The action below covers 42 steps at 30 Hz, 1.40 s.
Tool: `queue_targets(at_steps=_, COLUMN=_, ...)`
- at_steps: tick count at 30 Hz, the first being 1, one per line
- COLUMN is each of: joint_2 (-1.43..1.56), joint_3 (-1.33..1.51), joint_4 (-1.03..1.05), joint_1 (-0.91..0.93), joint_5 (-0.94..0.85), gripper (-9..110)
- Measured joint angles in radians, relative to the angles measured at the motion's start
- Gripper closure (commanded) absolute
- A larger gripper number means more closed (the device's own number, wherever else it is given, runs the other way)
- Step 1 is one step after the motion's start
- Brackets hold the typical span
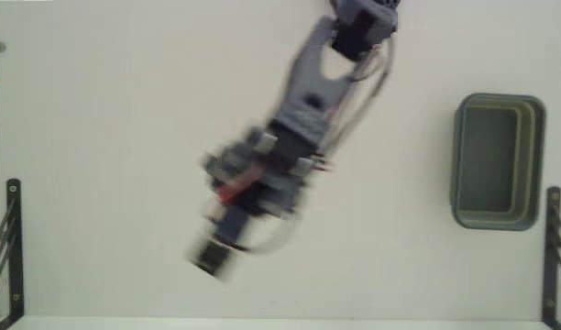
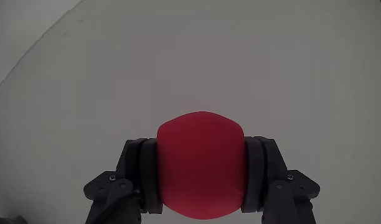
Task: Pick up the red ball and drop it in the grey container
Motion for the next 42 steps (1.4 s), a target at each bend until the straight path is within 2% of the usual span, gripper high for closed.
queue_targets(at_steps=27, joint_2=0.176, joint_3=0.285, joint_4=-0.118, joint_1=-0.73, joint_5=-0.002, gripper=37)
queue_targets(at_steps=42, joint_2=0.235, joint_3=0.402, joint_4=-0.163, joint_1=-1.023, joint_5=0.0, gripper=37)
